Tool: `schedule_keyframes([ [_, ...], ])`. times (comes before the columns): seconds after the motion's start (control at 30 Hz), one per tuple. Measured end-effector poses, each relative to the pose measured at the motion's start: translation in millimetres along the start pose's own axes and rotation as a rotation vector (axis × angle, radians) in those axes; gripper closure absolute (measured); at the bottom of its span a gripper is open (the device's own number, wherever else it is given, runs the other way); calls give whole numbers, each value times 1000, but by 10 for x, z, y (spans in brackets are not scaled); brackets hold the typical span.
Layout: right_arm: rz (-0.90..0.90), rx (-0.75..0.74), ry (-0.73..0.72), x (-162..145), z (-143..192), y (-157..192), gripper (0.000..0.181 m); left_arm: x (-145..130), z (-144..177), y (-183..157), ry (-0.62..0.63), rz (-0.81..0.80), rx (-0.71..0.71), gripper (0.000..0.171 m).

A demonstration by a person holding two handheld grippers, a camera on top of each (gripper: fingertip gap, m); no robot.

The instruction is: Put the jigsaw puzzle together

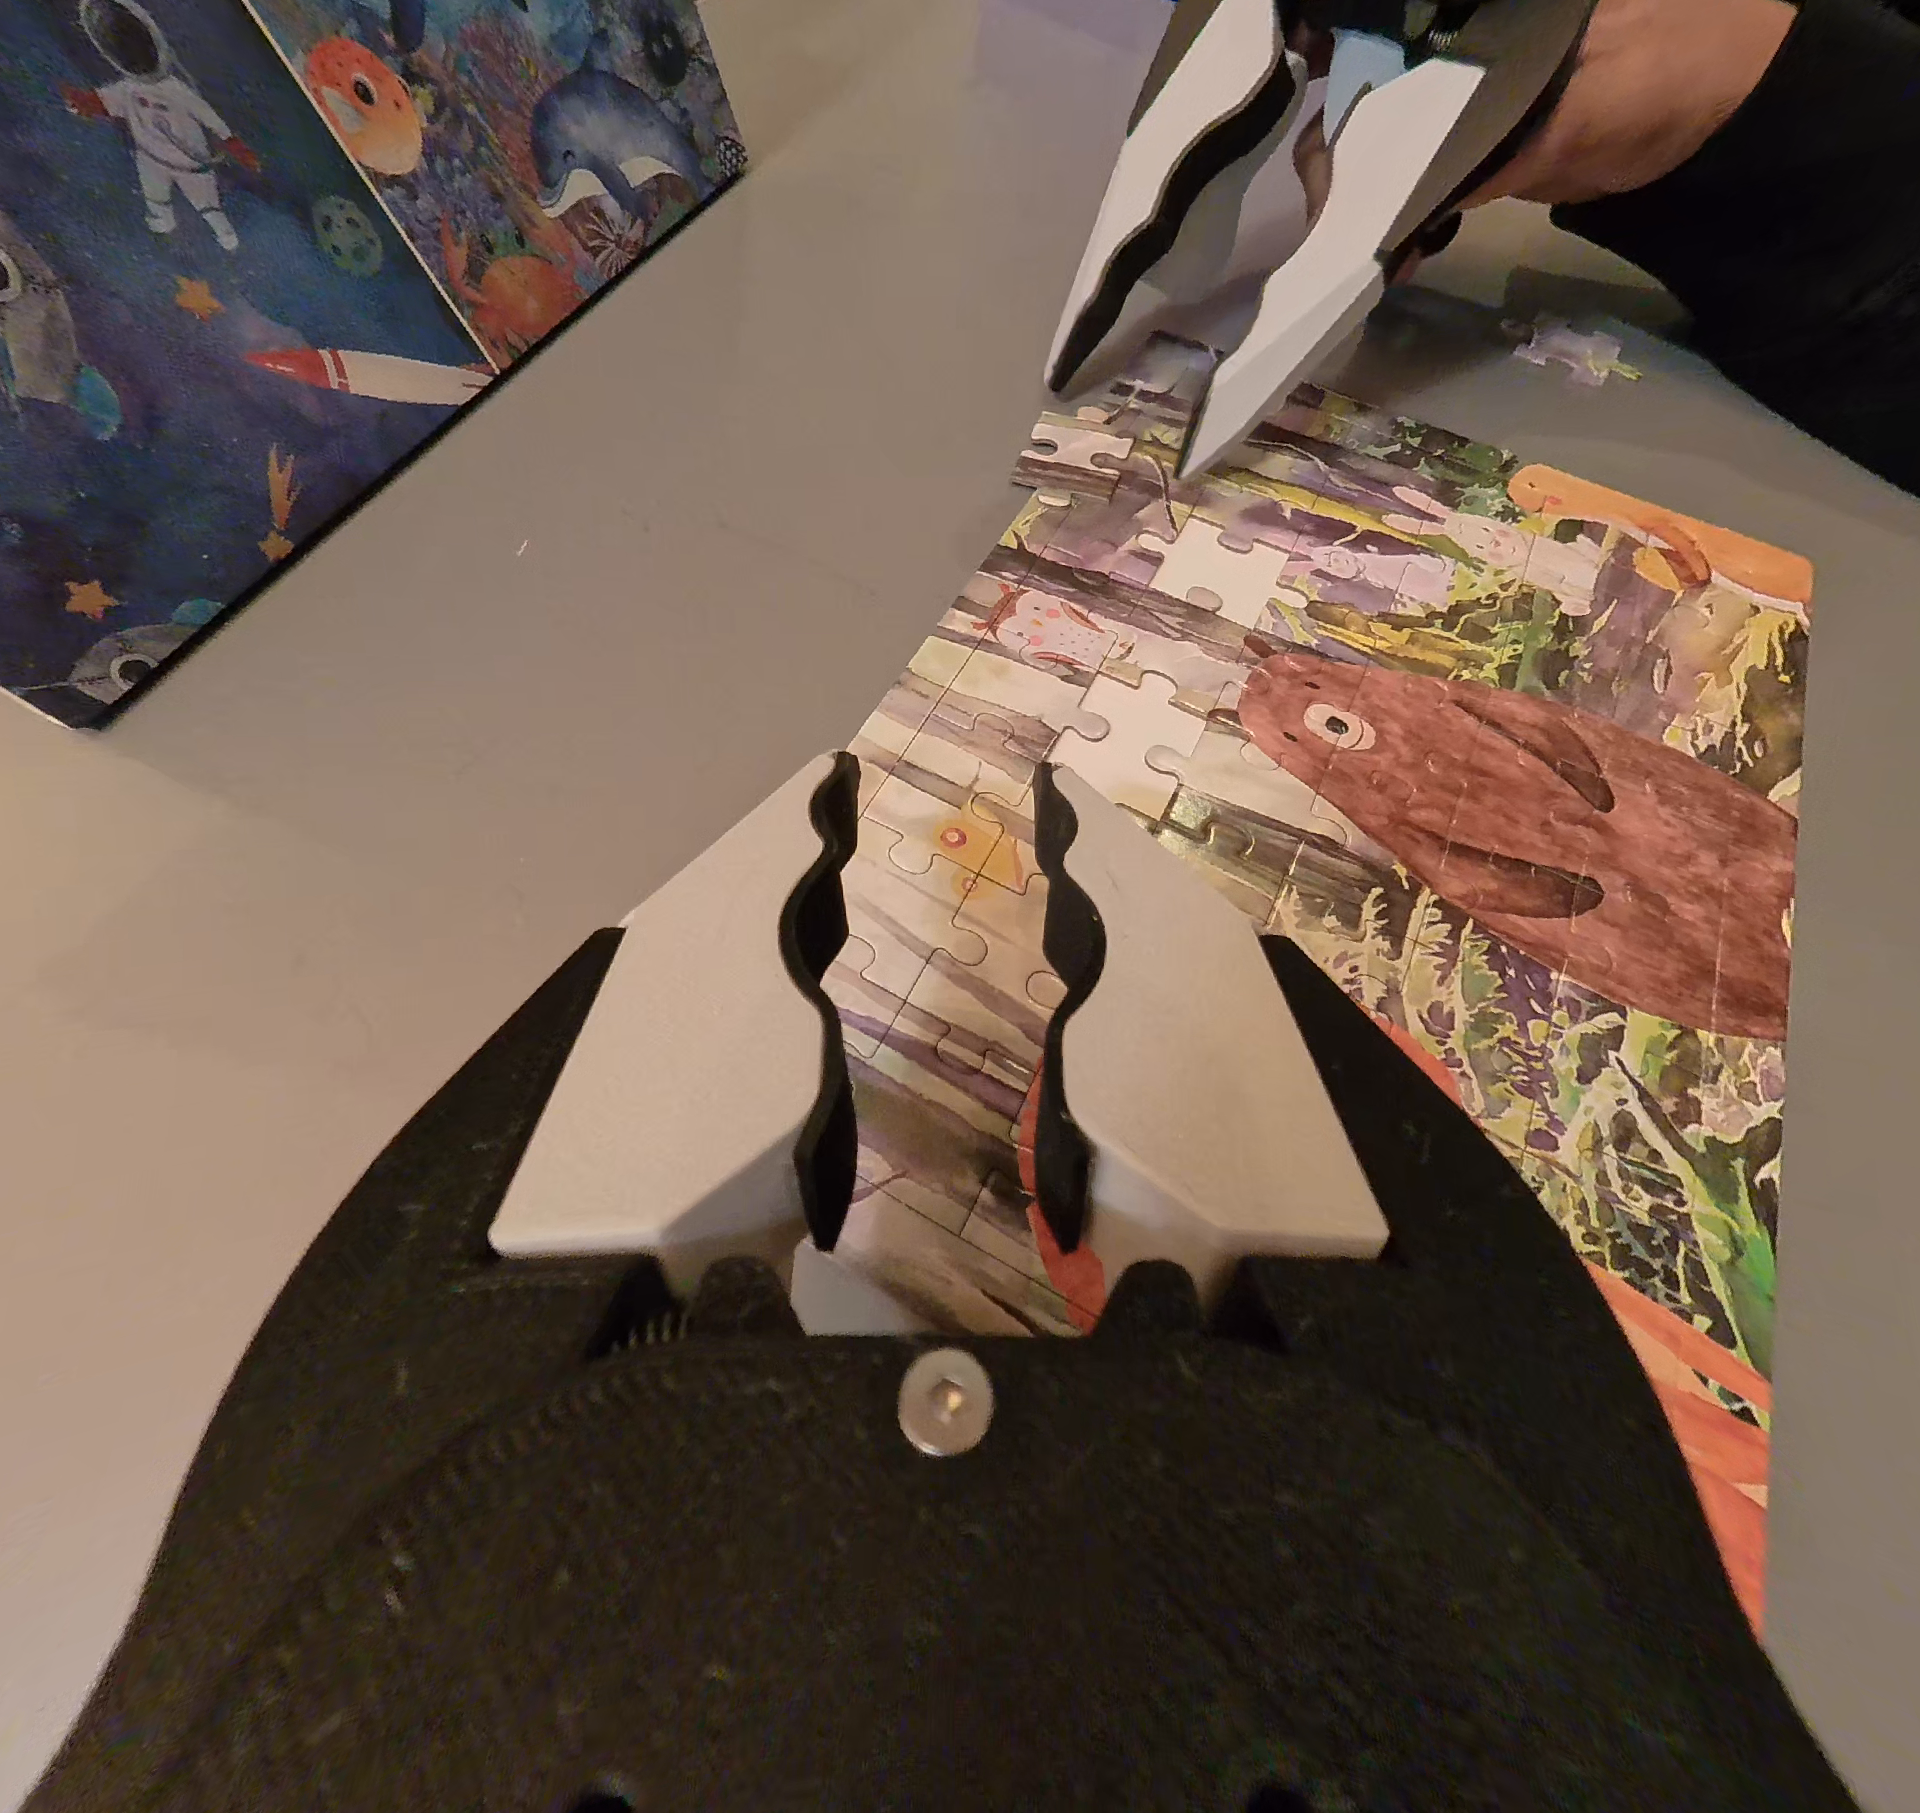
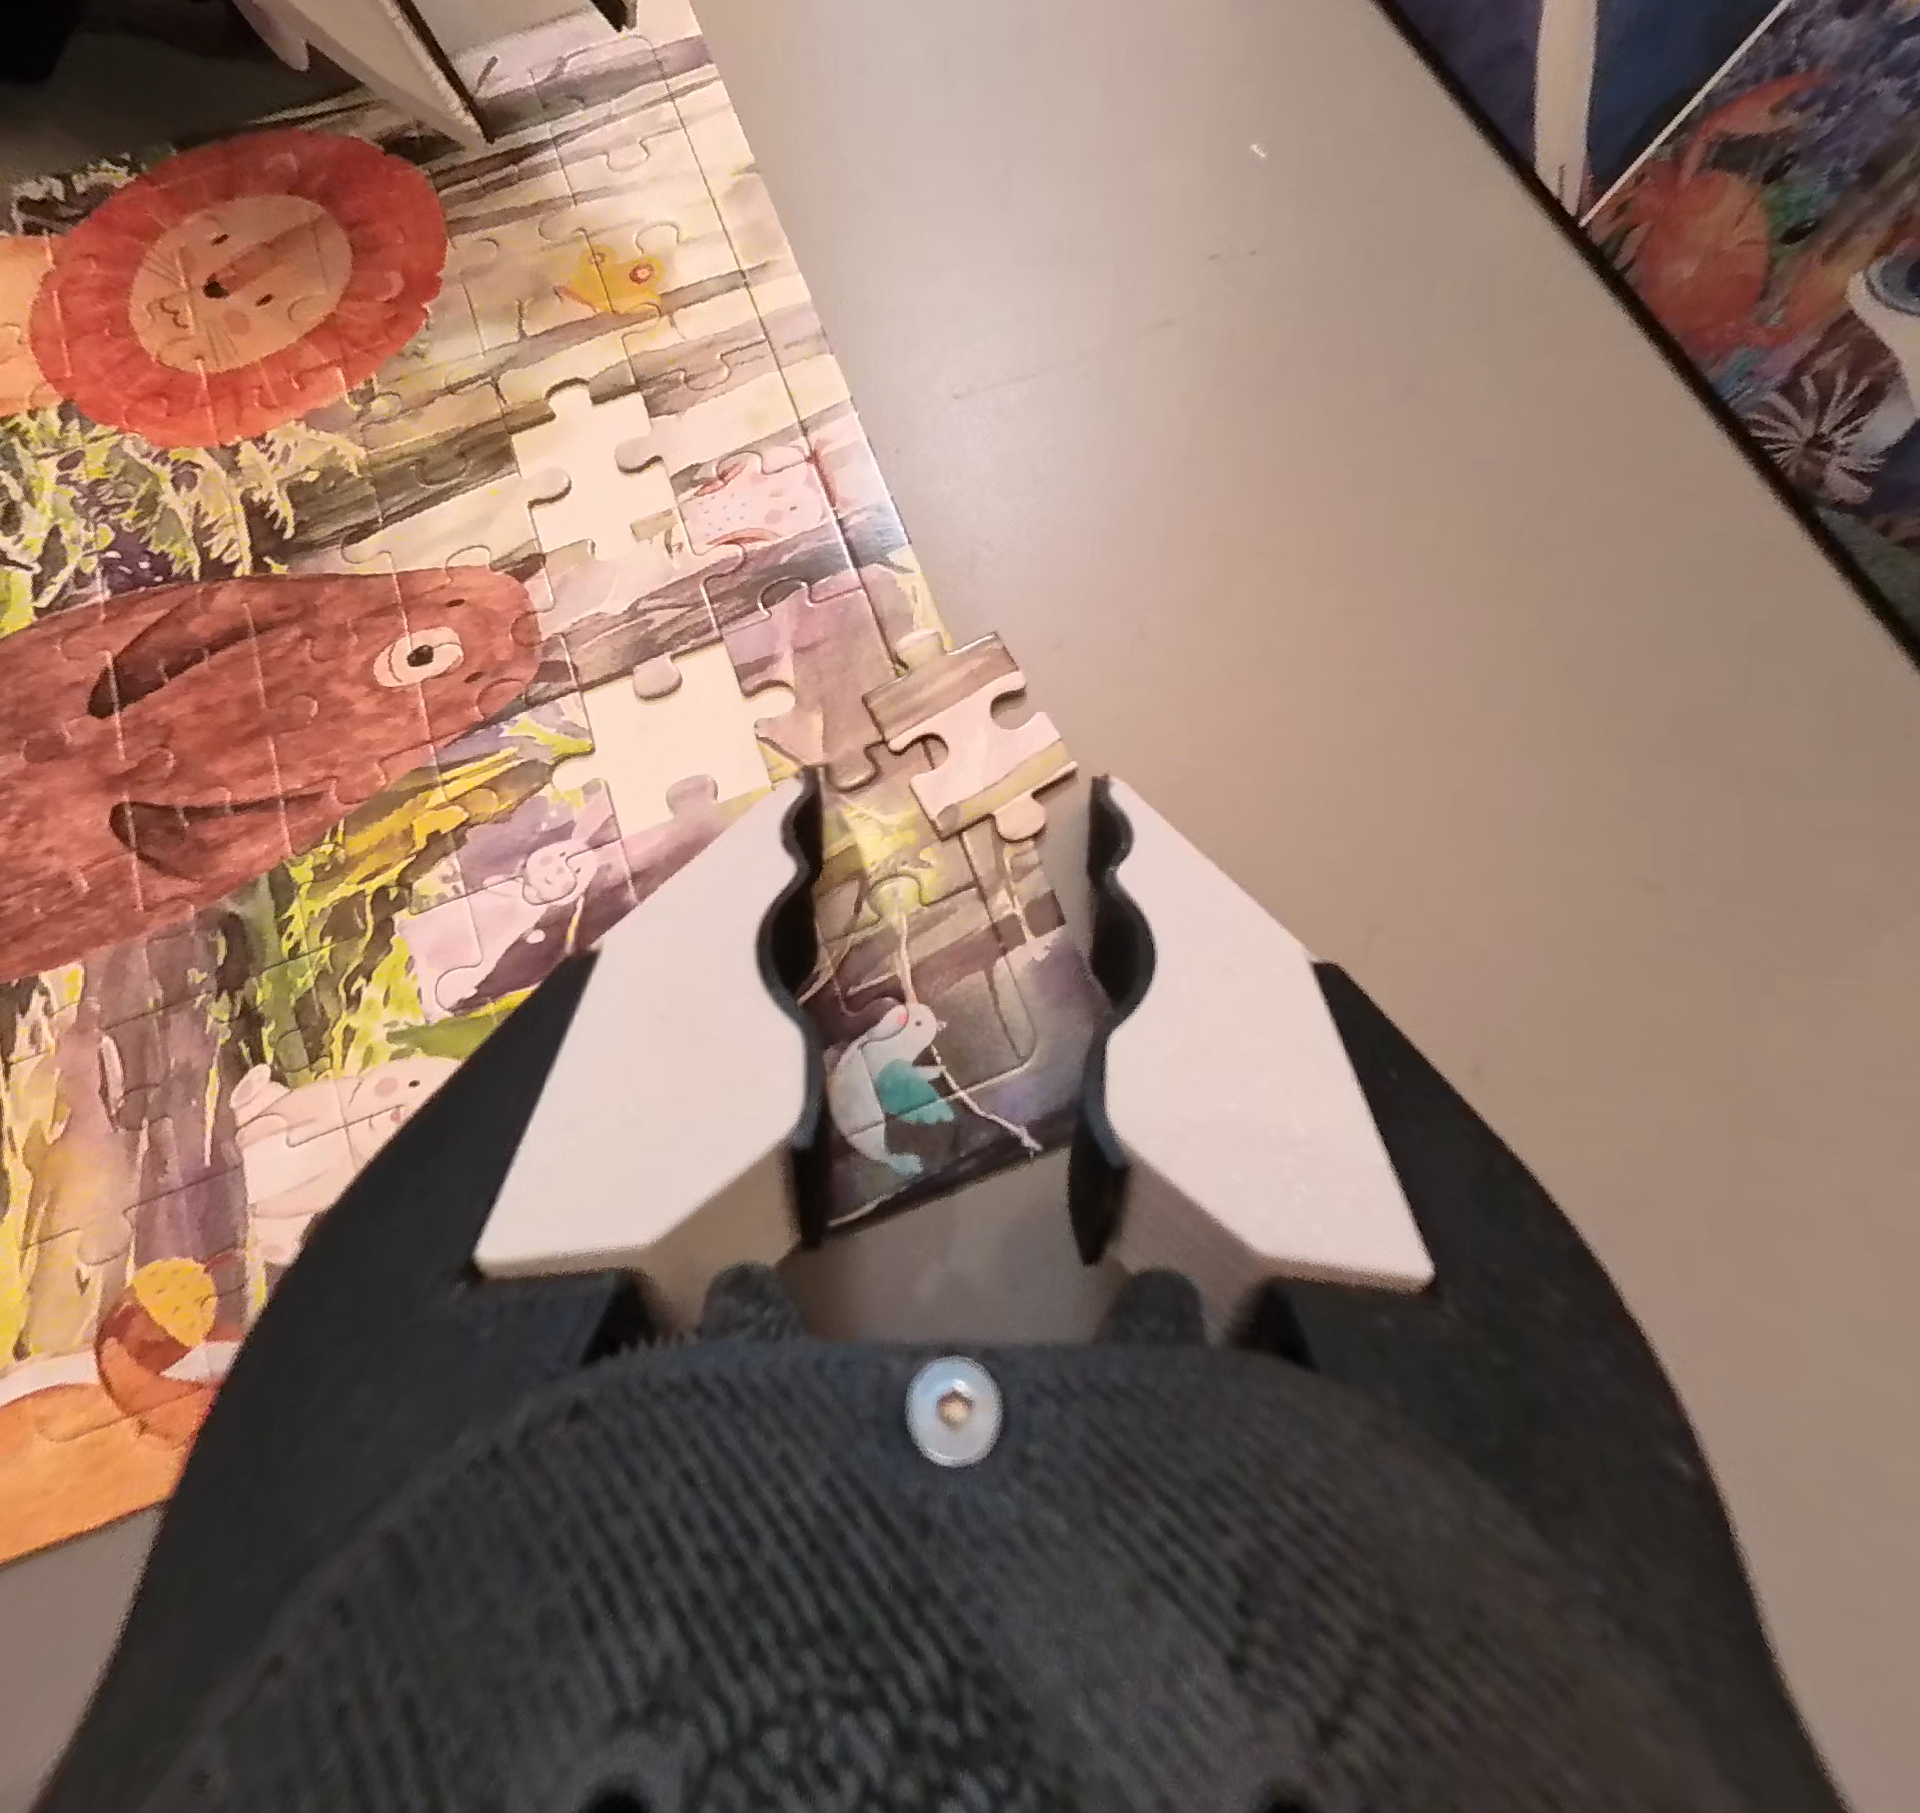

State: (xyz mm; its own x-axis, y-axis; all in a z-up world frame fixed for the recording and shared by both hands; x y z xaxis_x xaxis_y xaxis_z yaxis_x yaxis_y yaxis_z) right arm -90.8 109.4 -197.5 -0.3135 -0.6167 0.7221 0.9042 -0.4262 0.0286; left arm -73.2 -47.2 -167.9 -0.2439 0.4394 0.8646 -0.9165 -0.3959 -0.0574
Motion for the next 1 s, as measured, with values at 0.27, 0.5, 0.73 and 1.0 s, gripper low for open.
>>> schedule_keyframes([
  [0.27, -7, 19, -9, 21, -69, 42, 134, -2, -2, -2, 2, -3, 2, 139],
  [0.5, -18, 28, -15, 23, -67, 44, 146, -2, -3, -1, 2, -3, 2, 139],
  [0.73, -16, 27, -18, 32, -71, 47, 155, -2, -3, -2, 2, -4, 2, 139],
  [1.0, -4, 17, -18, 33, -65, 40, 159, -4, -3, -3, 3, -5, 3, 139],
])
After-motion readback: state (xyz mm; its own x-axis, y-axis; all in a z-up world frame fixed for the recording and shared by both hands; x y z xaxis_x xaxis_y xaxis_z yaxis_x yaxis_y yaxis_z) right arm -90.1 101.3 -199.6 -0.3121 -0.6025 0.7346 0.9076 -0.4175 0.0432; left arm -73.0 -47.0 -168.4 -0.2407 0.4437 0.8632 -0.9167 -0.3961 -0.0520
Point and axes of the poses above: each gripper's, where its closed fingertips meet, z back along the fingers, x out of its top, y = z × x across the jaws, the point moved 1 cm from there along z, back along the fingers, and after that the axes turned 1 degree about -x, right-handed, at the moved point
